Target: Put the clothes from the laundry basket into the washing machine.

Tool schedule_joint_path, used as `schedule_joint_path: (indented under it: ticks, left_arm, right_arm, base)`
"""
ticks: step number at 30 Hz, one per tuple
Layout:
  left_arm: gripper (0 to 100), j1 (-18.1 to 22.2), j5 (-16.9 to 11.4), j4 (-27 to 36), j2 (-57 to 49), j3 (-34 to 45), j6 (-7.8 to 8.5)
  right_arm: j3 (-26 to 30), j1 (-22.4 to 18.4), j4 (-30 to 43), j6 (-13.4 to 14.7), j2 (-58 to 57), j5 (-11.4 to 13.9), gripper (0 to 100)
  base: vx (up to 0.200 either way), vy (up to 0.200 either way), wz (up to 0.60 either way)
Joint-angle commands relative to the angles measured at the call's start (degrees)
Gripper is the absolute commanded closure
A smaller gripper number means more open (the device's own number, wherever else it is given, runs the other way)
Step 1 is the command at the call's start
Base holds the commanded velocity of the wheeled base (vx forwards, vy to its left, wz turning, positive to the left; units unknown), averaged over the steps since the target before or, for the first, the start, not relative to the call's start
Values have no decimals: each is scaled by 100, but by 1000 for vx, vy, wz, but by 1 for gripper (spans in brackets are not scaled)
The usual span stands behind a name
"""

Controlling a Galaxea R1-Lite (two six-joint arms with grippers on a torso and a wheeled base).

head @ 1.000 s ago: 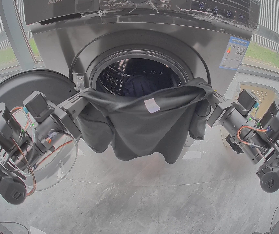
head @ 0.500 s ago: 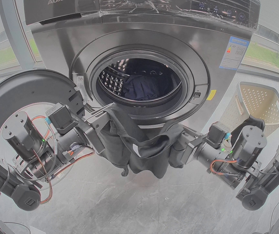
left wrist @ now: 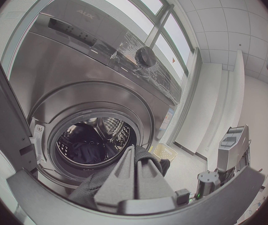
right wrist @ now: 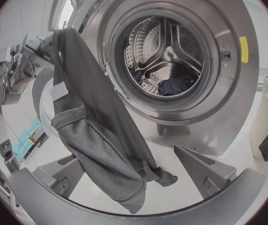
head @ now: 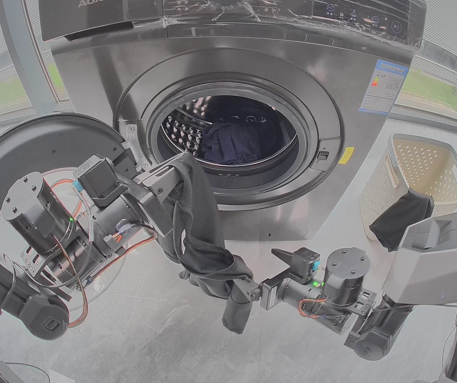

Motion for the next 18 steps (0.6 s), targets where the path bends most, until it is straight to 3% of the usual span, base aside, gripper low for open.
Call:
schedule_joint_path:
  ticks: [1, 8, 18]
  left_arm:
    - [100, -29, -1, -1, -172, -33, -8]
    - [100, -29, -1, -1, -207, -42, 1]
    - [100, -135, -54, -1, -295, 2, 1]
  right_arm:
    - [-91, 295, -5, 1, 708, 7, 0]
    - [-117, 374, -5, 1, 849, -19, 0]
    - [-1066, 172, -5, -25, 919, -10, 0]
  base:
    - [0, 0, 0]
    - [0, 0, 0]
    - [0, 0, 0]
